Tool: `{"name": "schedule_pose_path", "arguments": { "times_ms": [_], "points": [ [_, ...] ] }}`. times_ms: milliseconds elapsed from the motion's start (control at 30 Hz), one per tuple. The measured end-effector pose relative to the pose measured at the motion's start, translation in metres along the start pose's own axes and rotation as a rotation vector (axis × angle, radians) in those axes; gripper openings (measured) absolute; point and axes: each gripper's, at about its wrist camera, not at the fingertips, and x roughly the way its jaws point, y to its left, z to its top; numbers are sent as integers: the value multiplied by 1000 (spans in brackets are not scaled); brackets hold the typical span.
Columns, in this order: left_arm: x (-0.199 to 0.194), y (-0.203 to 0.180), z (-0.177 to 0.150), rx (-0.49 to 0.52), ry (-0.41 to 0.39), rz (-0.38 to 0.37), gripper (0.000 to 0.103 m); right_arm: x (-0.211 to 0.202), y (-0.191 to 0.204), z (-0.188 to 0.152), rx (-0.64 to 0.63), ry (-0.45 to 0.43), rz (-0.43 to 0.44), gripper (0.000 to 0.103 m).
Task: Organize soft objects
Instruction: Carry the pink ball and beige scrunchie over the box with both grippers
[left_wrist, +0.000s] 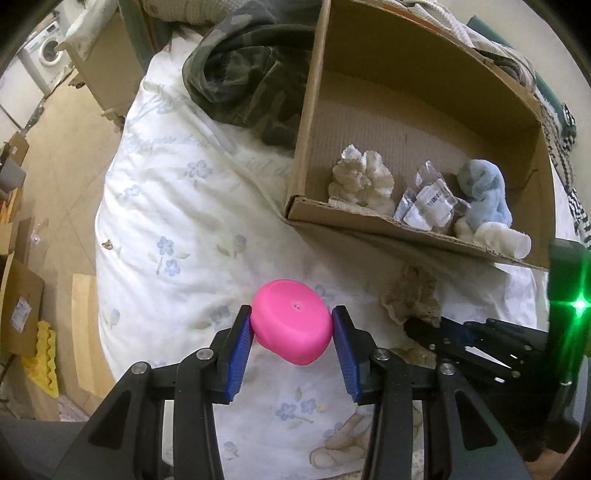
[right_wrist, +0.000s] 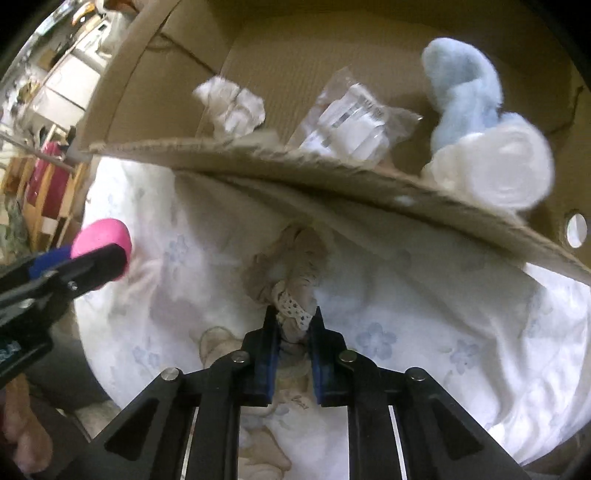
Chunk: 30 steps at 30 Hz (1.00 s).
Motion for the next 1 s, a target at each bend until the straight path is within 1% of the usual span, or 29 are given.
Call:
{"name": "schedule_pose_path", "arguments": {
  "times_ms": [167, 200, 267, 467, 667, 800, 867, 1000],
  "points": [
    [-7, 4, 0, -16, -16, 3, 39, -16, 0, -2, -12, -49, 34, 15],
    [-10, 5, 1, -14, -21, 6, 39, -24, -7, -7, -13, -59, 42, 15],
    [-14, 5, 1, -8, -31, 11, 39, -33, -8, -10, -12, -80, 66, 15],
    [-25, 0, -4, 15, -72, 31, 39, -67, -24, -33, -8, -145, 123, 15],
    [-40, -1, -4, 13, -121, 43, 39, -90, -23, -37, -2, -203, 177, 15],
    [-56, 1, -3, 5, -162, 45, 39, -106, -25, -41, -4, -235, 201, 15],
    [-70, 3, -1, 2, -184, 10, 39, -118, -28, -44, -3, -250, 224, 15],
    [-100, 5, 9, 4, -264, 10, 39, -149, -33, -45, -23, -294, 262, 15]
  ]
}}
